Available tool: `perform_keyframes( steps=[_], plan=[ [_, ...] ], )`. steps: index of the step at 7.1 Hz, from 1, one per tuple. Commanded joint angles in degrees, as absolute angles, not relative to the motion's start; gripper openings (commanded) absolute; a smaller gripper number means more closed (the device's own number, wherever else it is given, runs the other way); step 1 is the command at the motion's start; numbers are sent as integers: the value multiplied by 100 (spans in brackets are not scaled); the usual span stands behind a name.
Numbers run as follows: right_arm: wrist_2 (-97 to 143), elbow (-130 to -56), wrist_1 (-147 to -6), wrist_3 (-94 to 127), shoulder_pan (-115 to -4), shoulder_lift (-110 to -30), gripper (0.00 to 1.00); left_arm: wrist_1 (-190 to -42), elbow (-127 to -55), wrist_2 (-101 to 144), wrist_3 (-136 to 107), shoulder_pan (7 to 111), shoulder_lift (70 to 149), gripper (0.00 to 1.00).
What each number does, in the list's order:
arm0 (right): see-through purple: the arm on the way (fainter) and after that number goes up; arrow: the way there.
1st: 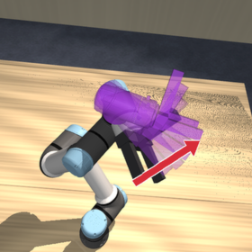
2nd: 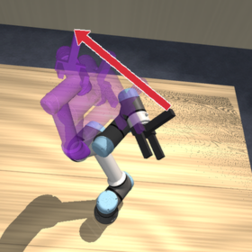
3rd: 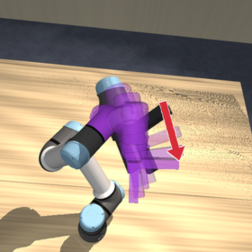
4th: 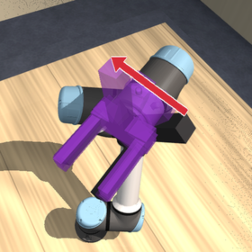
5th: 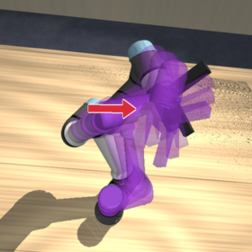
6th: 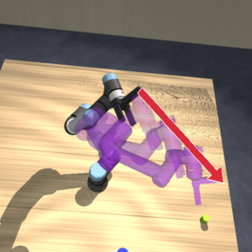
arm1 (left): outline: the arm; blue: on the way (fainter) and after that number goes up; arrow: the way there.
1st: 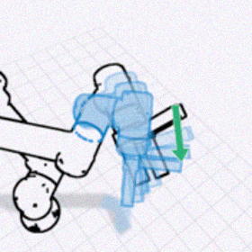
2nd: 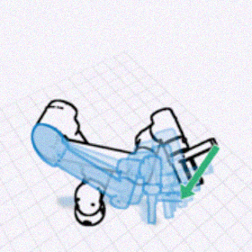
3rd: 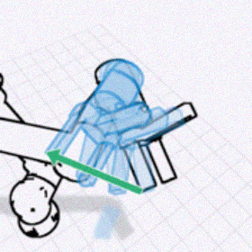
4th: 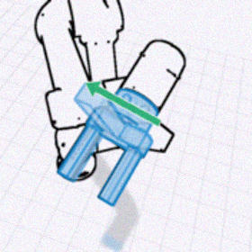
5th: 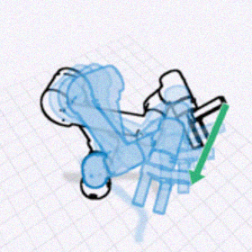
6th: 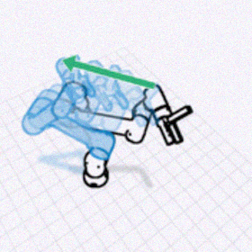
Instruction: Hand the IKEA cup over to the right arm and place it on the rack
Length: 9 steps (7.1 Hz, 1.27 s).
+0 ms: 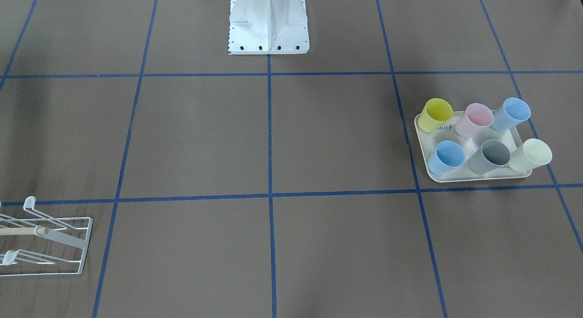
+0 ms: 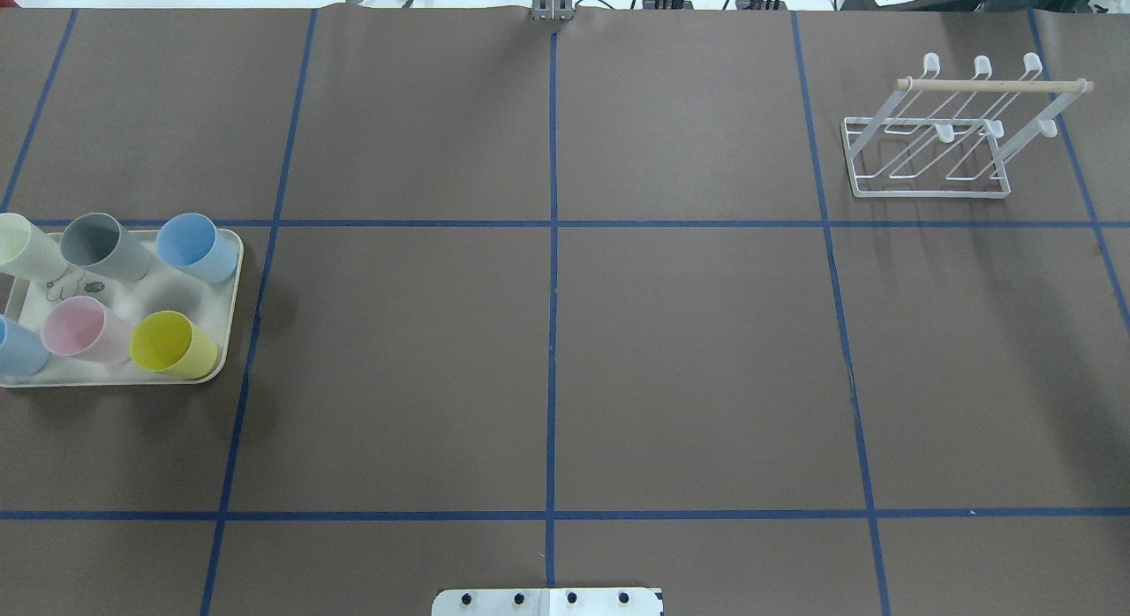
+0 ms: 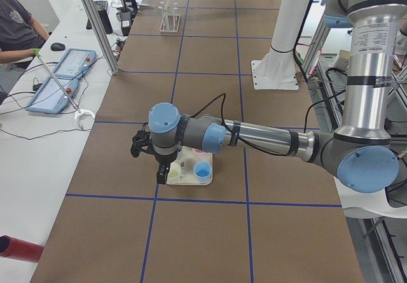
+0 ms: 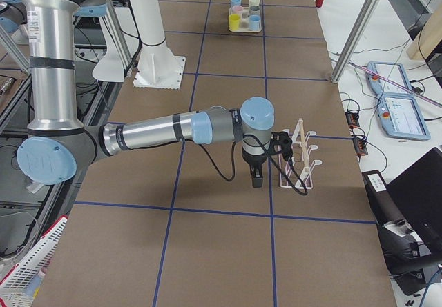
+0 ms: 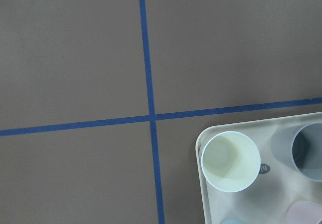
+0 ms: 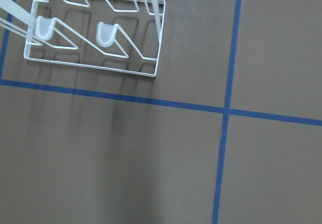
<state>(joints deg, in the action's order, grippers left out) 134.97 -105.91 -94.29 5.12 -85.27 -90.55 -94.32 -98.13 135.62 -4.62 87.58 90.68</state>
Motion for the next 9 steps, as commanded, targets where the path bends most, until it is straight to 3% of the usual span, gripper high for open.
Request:
perform_keyframes(
  steps=[1,4,9],
  plan=[
    [13439,-10975,-9222,1780,-7598,-8913,100,-9466,-9835,13562,-999,8414,8983,100],
    [13973,-11074,-9176,2074,-7576,-8625,100,-11776,-9844,13570,-2392,8141,7617,100],
    [13975,-11092,-9167,2083,-7576,-8613,100,-12217,-9783,13518,-3436,7321,7523,98]
  ],
)
